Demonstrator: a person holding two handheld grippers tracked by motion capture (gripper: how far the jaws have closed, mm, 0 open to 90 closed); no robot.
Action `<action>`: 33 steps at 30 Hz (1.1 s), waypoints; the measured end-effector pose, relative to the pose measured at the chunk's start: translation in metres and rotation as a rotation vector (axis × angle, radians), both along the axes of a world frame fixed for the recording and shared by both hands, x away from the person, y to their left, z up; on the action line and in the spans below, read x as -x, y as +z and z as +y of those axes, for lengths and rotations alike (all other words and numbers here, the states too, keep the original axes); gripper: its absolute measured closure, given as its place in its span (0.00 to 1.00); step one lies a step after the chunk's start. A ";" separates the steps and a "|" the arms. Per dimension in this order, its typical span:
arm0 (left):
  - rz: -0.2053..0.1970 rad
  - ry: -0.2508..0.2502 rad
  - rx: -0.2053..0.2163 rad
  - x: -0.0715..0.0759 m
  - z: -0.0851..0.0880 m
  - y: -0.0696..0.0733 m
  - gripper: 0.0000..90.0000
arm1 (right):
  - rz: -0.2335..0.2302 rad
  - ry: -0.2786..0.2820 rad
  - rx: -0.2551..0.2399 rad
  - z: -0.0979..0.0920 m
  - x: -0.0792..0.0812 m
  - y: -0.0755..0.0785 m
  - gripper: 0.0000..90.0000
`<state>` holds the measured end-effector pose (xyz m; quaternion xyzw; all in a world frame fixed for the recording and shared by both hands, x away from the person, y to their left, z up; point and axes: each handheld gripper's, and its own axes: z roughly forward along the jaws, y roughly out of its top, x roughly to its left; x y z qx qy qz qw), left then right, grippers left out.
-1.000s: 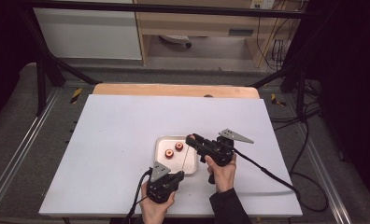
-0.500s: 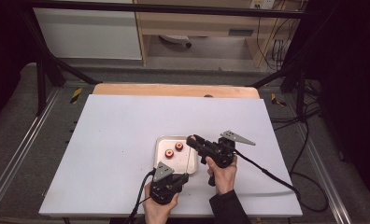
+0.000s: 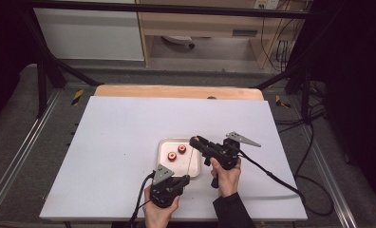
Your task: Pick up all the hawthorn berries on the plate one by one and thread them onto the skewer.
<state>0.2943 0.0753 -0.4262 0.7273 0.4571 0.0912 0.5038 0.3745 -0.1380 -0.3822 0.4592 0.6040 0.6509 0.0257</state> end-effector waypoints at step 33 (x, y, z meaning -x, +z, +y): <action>-0.005 -0.023 0.105 0.009 0.004 0.006 0.98 | -0.100 -0.029 -0.120 -0.002 0.004 0.008 0.70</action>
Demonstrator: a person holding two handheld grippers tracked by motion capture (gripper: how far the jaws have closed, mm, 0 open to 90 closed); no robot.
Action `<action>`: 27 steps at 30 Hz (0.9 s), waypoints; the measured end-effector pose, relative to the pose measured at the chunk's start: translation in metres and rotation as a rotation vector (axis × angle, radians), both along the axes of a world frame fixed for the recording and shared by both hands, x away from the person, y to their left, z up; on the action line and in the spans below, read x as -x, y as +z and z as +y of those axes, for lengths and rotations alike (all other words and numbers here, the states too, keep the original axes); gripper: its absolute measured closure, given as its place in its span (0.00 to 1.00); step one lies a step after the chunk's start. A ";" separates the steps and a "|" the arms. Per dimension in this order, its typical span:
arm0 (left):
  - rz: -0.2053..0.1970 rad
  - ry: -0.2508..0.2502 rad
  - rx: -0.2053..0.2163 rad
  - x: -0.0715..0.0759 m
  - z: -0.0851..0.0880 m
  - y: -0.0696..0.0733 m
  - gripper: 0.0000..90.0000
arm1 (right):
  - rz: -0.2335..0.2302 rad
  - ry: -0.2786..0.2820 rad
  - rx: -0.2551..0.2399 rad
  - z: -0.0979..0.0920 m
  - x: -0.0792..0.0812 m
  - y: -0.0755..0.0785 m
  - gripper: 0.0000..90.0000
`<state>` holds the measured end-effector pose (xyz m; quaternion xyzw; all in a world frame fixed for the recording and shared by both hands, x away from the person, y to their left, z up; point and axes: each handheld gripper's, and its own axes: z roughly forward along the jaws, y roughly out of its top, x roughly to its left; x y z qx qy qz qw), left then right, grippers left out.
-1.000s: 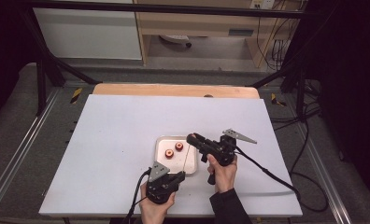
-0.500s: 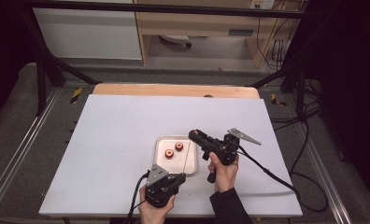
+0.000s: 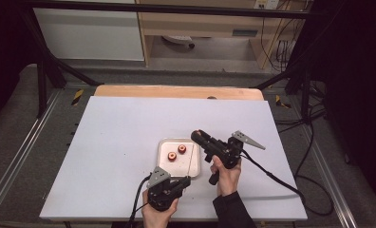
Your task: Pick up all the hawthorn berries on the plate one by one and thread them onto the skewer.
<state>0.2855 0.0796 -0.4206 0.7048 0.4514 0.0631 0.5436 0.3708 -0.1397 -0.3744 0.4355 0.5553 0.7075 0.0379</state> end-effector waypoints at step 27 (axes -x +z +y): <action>0.029 0.029 0.083 -0.003 -0.002 0.001 0.98 | -0.033 0.043 0.049 0.006 0.003 -0.009 0.70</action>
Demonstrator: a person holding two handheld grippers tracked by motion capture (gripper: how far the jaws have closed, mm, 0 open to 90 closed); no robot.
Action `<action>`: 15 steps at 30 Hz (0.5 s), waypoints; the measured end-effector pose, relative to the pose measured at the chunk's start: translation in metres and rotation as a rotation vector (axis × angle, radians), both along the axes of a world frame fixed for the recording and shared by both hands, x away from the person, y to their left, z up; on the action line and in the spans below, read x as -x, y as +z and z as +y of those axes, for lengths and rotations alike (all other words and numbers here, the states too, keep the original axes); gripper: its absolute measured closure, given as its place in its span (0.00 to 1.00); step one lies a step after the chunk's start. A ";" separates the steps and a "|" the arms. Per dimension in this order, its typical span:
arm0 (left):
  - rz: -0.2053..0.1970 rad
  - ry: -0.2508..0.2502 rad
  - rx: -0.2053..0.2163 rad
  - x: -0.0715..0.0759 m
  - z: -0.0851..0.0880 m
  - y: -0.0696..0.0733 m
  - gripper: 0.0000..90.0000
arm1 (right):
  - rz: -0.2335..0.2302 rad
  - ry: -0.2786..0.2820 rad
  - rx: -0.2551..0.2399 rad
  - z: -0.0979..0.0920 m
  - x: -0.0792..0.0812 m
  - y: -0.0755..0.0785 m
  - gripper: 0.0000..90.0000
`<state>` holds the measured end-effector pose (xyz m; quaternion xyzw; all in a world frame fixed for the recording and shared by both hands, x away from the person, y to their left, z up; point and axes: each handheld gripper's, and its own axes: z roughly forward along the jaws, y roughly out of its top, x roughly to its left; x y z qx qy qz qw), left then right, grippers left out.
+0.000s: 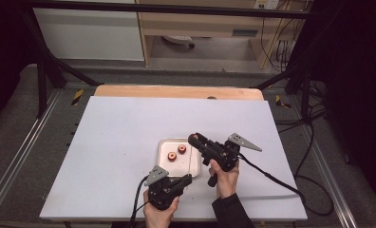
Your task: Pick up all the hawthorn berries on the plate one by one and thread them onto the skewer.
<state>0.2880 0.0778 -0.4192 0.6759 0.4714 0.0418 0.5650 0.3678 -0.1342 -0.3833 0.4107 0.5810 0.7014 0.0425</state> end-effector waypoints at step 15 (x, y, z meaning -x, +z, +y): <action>-0.025 0.042 -0.030 -0.020 0.007 0.007 0.98 | 0.083 0.124 0.134 0.011 0.012 -0.020 0.70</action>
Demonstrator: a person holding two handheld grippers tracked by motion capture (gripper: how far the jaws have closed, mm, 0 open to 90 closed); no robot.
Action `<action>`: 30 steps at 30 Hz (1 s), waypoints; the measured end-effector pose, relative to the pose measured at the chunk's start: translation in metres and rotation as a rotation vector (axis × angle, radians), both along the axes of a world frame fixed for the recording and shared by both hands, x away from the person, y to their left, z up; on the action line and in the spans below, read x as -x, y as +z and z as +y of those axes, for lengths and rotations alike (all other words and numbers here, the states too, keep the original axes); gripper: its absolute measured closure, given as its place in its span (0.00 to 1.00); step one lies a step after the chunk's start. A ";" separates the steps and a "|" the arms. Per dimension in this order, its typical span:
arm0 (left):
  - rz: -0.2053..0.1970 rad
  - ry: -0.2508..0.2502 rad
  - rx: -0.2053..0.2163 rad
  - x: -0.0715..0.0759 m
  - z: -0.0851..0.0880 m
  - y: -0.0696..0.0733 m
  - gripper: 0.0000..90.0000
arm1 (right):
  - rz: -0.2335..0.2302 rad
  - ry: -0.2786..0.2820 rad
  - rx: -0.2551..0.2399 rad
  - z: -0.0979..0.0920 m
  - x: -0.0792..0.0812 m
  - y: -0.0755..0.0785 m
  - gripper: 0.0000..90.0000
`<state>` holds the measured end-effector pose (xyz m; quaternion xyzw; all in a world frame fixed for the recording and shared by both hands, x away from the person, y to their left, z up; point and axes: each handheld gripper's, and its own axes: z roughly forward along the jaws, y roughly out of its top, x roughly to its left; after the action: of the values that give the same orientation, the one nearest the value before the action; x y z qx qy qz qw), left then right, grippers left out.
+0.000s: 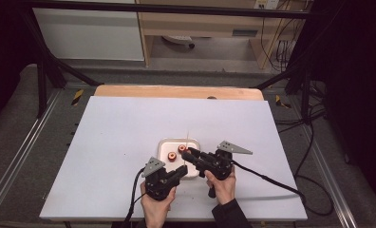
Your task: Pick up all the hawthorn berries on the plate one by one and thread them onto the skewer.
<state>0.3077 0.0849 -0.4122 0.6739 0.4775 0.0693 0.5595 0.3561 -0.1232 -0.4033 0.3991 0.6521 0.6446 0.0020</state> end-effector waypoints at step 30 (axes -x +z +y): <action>-0.085 -0.031 -0.224 -0.003 0.035 -0.019 0.98 | -0.038 0.004 0.294 -0.019 -0.012 0.013 0.18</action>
<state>0.3107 0.1201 -0.4308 0.7361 0.4321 0.1419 0.5013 0.3685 -0.1423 -0.3905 0.3807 0.7402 0.5496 0.0717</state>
